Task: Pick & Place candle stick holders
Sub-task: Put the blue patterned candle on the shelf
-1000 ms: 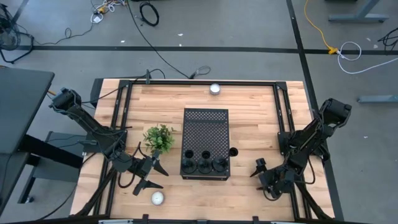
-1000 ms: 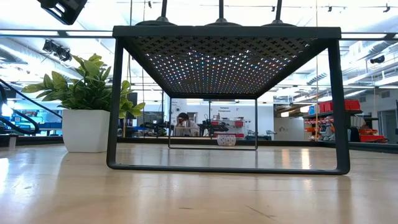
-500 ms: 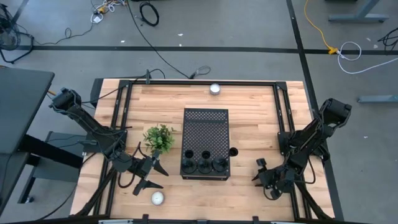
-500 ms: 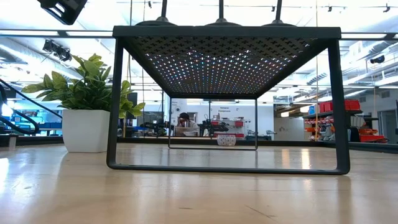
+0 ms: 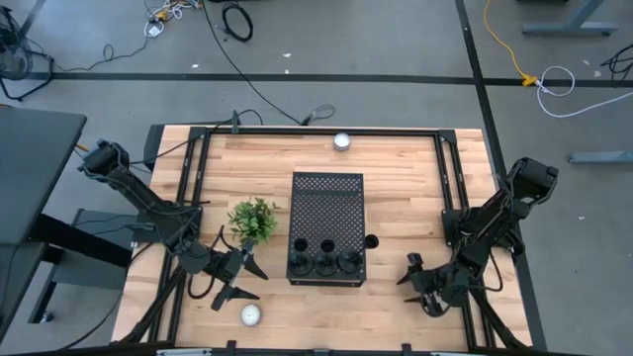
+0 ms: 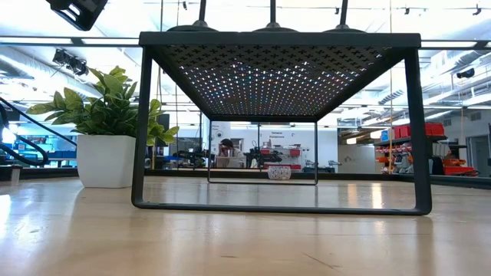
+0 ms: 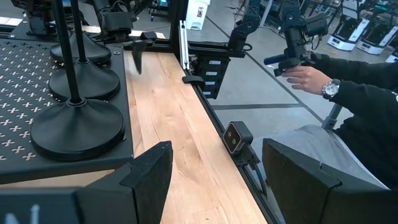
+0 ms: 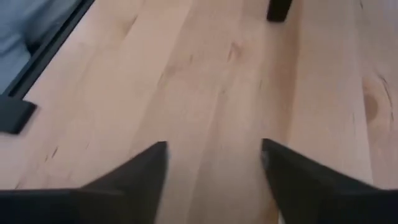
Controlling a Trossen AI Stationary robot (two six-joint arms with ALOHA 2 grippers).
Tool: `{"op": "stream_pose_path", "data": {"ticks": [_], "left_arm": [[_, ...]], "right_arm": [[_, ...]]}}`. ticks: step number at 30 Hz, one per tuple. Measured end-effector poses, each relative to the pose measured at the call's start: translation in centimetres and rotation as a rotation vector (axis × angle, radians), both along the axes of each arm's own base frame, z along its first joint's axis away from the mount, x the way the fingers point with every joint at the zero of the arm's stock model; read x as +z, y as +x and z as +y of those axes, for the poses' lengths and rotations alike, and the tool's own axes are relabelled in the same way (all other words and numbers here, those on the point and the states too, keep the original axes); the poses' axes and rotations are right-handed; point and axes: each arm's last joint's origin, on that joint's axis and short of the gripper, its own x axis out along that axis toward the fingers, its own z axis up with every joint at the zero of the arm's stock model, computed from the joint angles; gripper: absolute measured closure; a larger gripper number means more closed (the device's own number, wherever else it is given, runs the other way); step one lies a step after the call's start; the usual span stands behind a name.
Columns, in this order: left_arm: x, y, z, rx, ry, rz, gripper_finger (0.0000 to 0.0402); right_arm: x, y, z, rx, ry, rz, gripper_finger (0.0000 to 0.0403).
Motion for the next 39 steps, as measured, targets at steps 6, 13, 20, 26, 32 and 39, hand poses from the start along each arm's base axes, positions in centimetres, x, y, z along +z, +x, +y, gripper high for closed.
{"op": "stream_pose_path", "data": {"ticks": [6, 13, 20, 26, 32, 39], "left_arm": [[0.0, 0.0, 0.0, 0.000, 0.000, 0.000, 0.0154], [0.0, 0.0, 0.0, 0.000, 0.000, 0.000, 0.0154], [0.0, 0.0, 0.0, 0.000, 0.000, 0.000, 0.0154], [0.0, 0.0, 0.0, 0.000, 0.001, 0.000, 0.0154], [0.0, 0.0, 0.0, 0.000, 0.000, 0.000, 0.0154], [0.0, 0.0, 0.0, 0.000, 0.000, 0.000, 0.0154]], "right_arm": [[0.2, 0.2, 0.1, -0.030, 0.026, -0.031, 0.0014], [0.6, -0.1, 0.5, -0.234, 0.217, -0.036, 0.0034], [0.4, -0.7, -0.3, -0.227, 0.119, 0.009, 0.0030], [2.1, -1.4, -1.0, -0.200, 0.178, 0.069, 0.0040], [3.6, -2.4, -2.6, -0.191, 0.203, 0.142, 0.0060], [4.3, -3.5, -4.0, -0.156, 0.225, 0.279, 0.0149]]}}
